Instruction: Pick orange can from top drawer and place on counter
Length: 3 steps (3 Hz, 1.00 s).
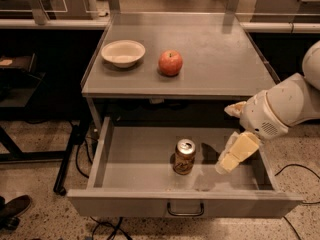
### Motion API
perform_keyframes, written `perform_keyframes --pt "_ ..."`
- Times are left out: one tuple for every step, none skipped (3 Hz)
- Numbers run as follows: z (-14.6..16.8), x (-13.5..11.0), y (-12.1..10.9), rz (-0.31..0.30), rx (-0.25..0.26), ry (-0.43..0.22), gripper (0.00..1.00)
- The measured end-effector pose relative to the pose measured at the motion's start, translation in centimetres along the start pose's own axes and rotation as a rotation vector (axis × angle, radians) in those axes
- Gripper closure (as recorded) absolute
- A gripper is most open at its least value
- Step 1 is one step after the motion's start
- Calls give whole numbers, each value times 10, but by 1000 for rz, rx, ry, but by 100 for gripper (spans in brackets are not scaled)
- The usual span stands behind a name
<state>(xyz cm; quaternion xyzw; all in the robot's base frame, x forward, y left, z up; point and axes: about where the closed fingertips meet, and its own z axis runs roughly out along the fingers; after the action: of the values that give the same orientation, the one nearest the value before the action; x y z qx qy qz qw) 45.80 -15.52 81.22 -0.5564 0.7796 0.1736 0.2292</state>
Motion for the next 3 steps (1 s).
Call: perform_keyframes --pt "27 -7 -24 43 60 -128 0" --pt "39 -10 -37 59 86 -172 0" --pt "39 -10 -37 59 89 -173 0"
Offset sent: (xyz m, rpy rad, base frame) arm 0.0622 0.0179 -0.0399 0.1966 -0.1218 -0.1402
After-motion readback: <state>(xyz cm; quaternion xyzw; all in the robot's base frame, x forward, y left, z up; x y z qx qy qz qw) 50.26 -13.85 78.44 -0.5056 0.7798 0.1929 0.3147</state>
